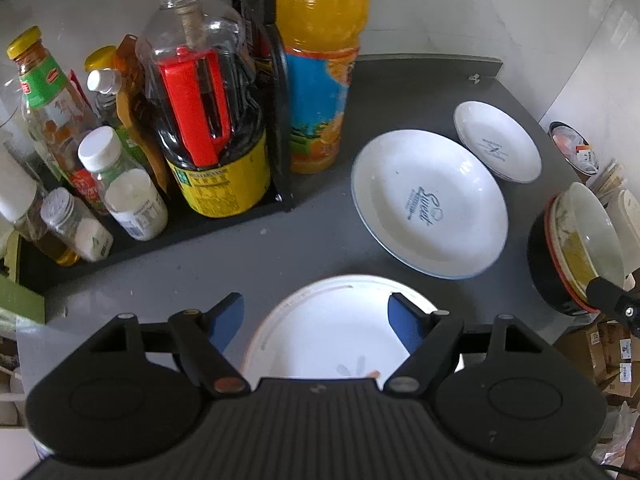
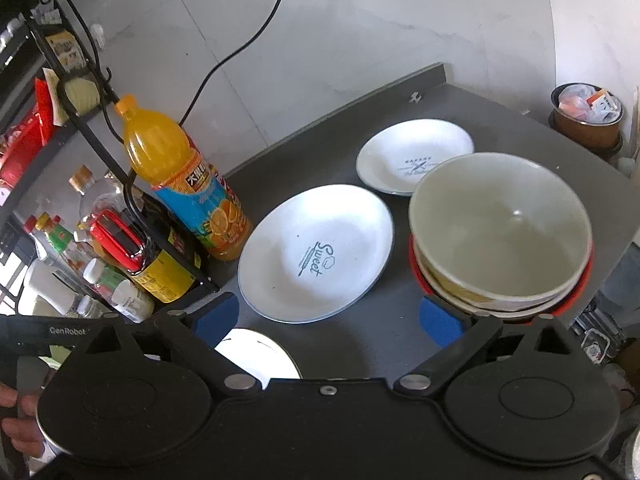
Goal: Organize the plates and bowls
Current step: 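Move both grippers past the flower-print plate toward the 'Sweet' plate, then close both grippers on the rim of the white 'Sweet' plate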
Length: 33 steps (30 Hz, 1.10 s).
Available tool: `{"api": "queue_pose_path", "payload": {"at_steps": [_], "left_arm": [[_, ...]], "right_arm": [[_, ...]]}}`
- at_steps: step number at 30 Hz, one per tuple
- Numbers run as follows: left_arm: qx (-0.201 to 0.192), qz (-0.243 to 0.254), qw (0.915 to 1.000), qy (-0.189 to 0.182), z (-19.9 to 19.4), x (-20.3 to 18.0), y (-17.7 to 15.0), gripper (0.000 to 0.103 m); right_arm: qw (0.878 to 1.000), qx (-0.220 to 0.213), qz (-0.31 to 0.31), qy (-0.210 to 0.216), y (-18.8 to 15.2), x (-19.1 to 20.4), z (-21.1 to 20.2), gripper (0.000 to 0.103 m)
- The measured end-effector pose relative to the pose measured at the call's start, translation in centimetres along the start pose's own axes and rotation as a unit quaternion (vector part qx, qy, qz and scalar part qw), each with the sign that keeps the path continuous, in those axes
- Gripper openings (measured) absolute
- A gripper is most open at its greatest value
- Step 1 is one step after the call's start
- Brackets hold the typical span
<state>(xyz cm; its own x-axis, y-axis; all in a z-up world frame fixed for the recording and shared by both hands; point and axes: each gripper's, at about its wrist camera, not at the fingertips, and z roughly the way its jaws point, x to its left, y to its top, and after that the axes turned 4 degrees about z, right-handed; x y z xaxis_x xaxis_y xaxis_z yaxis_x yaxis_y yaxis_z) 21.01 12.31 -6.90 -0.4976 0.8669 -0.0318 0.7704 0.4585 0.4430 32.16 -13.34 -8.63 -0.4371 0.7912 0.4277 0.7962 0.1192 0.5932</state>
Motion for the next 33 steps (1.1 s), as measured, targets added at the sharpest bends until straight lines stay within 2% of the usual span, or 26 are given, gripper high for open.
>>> {"api": "queue_pose_path", "payload": {"at_steps": [7,9,13,17,25,29,33], "left_arm": [[-0.012,0.008,0.9995,-0.027,2.3,1.3,2.1,0.074],[-0.012,0.008,0.9992,-0.038,3.2,1.3,2.7,0.073],[-0.009,0.024,0.9983,-0.052,5.2,0.7,3.5,0.063],[-0.004,0.038,0.9972,-0.064,7.2,0.4,4.1,0.049],[-0.001,0.075,0.9941,-0.078,10.8,-0.8,5.2,0.032],[-0.003,0.092,0.9926,-0.080,11.8,-1.4,5.8,0.030],[-0.007,0.103,0.9911,-0.084,12.9,-1.8,6.3,0.030]], "right_arm": [[1.000,0.010,0.018,-0.019,-0.3,0.0,3.1,0.073],[1.000,0.006,0.014,-0.026,-0.5,0.2,4.1,0.071],[0.999,0.009,-0.013,-0.051,-1.0,0.9,6.0,0.063],[0.997,0.011,-0.008,-0.069,-1.1,0.7,7.8,0.060],[0.993,0.004,-0.044,-0.107,-1.0,1.3,10.8,0.050],[0.993,0.007,-0.038,-0.115,-1.0,1.2,11.7,0.050],[0.992,0.010,-0.042,-0.121,-1.1,1.2,12.4,0.045]]}}
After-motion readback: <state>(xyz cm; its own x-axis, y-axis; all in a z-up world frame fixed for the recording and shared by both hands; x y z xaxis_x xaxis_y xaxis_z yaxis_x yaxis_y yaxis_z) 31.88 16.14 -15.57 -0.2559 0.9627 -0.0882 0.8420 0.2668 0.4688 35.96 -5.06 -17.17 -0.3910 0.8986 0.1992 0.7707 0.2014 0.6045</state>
